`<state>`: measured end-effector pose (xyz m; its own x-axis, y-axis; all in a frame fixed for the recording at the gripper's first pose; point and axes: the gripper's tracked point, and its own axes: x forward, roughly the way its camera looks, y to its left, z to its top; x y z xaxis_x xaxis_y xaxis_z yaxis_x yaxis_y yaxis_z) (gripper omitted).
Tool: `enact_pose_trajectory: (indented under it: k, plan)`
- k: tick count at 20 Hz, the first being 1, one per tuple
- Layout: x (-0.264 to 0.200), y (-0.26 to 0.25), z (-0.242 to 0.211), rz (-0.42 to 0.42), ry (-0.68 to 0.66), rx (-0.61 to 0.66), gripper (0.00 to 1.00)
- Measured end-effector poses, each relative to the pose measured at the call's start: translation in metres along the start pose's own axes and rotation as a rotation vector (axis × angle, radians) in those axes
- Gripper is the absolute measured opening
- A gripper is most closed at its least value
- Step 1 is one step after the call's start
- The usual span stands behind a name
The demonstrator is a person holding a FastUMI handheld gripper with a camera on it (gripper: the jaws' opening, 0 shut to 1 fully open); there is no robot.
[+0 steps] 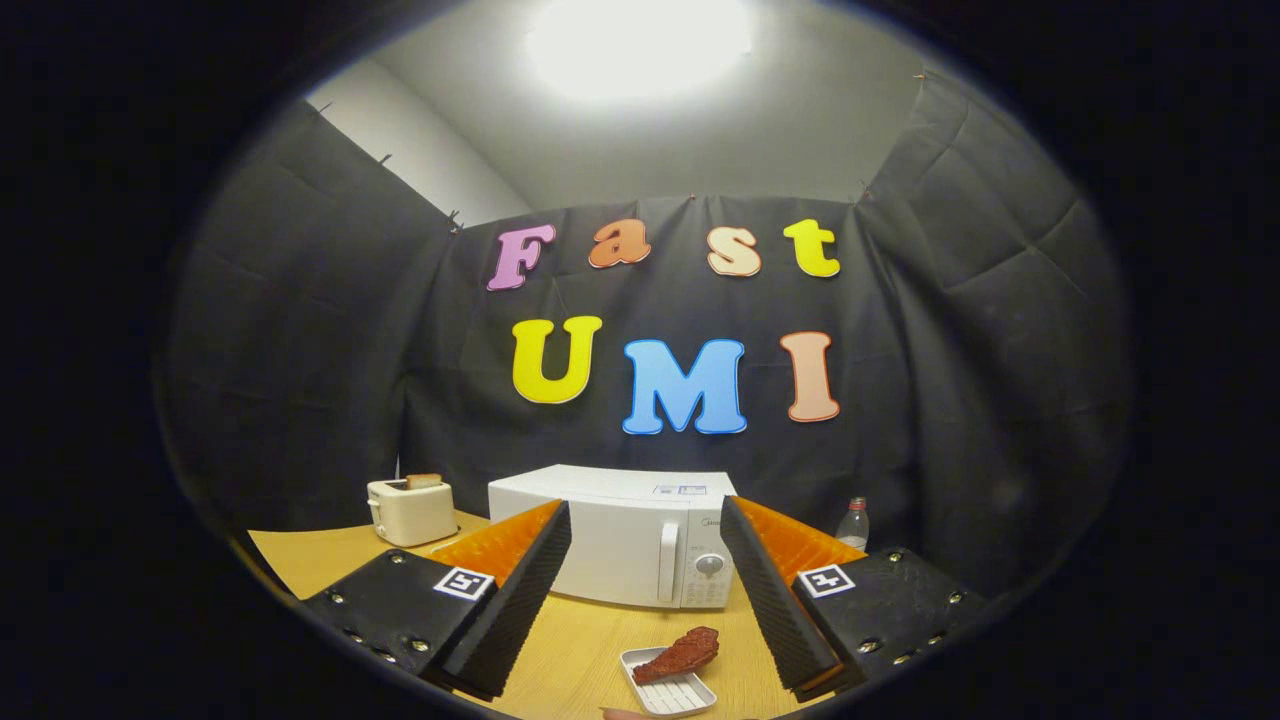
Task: Open the microwave, put the food inside, and close the microwave door.
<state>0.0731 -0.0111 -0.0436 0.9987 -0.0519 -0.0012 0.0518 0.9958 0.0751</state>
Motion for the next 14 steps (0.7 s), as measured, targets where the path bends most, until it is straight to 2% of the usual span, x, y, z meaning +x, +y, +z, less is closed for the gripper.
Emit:
enact_pose_trajectory:
  k: [3, 14]
  plan:
    - [0.018, 0.006, -0.018, 0.017, 0.018, 0.02, 0.95]
    - [0.104, -0.006, -0.085, -0.047, 0.079, 0.026, 0.95]
